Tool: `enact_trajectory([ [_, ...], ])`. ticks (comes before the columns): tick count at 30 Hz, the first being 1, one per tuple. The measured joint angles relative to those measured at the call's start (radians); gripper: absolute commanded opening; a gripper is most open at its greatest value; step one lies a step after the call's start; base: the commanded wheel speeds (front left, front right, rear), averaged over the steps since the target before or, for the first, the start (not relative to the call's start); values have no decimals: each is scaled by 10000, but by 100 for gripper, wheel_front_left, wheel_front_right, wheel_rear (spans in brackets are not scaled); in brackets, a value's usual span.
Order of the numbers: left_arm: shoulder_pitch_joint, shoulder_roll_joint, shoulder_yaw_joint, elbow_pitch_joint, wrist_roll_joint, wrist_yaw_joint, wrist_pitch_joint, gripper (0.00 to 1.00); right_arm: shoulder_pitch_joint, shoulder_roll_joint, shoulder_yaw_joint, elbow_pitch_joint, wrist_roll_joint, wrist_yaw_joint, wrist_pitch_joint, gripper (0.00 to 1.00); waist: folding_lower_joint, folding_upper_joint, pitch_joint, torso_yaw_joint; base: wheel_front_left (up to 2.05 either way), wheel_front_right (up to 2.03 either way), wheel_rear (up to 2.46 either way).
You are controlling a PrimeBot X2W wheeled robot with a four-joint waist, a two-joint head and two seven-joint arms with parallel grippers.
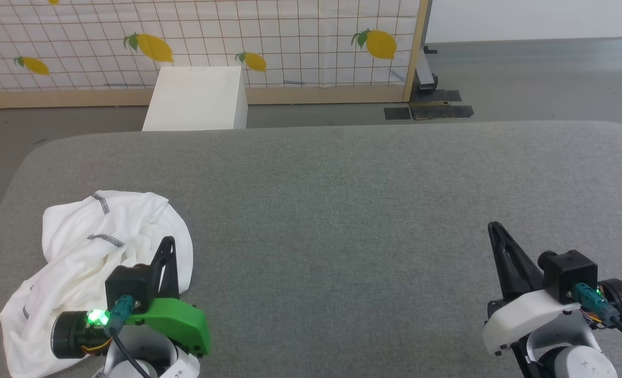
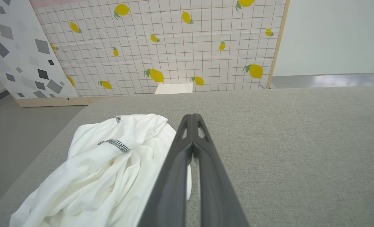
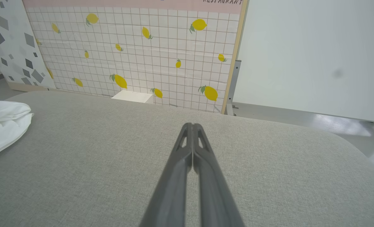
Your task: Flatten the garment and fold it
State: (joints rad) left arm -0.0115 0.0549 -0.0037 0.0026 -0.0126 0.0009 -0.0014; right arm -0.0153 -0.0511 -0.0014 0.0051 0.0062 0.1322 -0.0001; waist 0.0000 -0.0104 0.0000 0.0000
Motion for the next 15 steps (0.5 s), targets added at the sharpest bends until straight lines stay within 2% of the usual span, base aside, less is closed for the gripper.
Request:
enact_trajectory([
  [13,0,0,0,0,0,-2,0,0,0,0,0,0,0,0,0,0,0,0,0,0,0,0,0],
  [14,-1,2,-6,2,-10,0,-2,100,-2,-2,0,6,4,0,0,100,0,0,0,0,0,0,0],
  [15,-2,2,-13,2,-17,0,-2,100,-2,-2,-2,6,4,0,0,100,0,0,0,0,0,0,0],
])
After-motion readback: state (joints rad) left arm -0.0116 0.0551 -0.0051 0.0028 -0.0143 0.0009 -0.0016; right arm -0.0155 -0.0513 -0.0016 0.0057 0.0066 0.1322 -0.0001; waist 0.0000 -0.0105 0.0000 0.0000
